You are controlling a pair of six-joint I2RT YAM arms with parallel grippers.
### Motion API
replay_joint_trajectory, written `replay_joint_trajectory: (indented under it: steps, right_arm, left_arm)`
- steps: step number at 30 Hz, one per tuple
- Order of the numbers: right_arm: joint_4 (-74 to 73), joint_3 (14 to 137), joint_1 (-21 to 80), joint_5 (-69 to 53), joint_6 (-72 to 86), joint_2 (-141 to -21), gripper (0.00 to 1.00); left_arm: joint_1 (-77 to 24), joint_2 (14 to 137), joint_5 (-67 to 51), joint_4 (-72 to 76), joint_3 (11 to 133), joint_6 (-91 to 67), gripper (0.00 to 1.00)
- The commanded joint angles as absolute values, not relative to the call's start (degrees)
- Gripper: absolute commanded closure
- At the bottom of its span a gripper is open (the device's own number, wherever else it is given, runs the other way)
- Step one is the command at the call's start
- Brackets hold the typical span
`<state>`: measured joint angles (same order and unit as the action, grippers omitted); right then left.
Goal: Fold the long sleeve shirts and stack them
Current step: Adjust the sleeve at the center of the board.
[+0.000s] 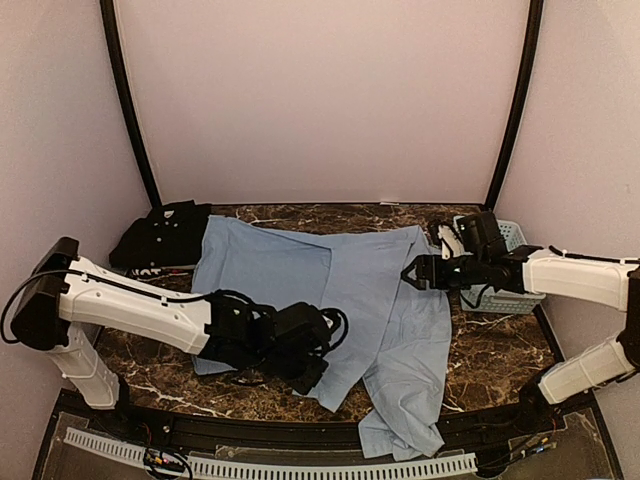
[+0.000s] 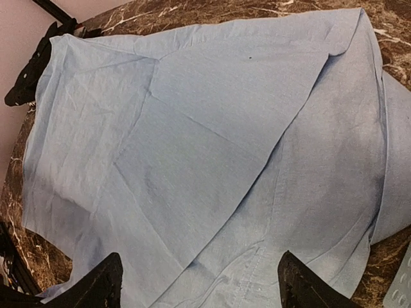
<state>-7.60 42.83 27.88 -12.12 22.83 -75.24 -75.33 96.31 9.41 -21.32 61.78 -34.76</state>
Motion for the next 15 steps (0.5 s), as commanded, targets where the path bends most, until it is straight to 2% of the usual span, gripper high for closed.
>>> replay_joint_trajectory:
  steps: [1,8,13,15]
  right_arm:
    - [-9.69,46.49,28.3,-10.83,21.79,-71.72,0.2]
    - [-12.14,50.27,28.3,-10.38,21.5,-71.13,0.2]
    - [-12.83,51.39,28.3,-8.2,22.45,-70.12,0.19]
    - [-12.93,51.71,28.23,-7.97,22.57,-69.67,0.19]
  left_arm:
    - [-70.47,86.11,8.05,-20.18,61.67,-31.12,1.0]
    - [-59.74,79.89,4.9,-18.37,65.91,-24.86,1.0]
    - [-49.19,82.4,2.93,-21.45,79.24,-18.39,1.0]
    - [-45.77,87.27,1.57,-23.02,86.11,-16.24,1.0]
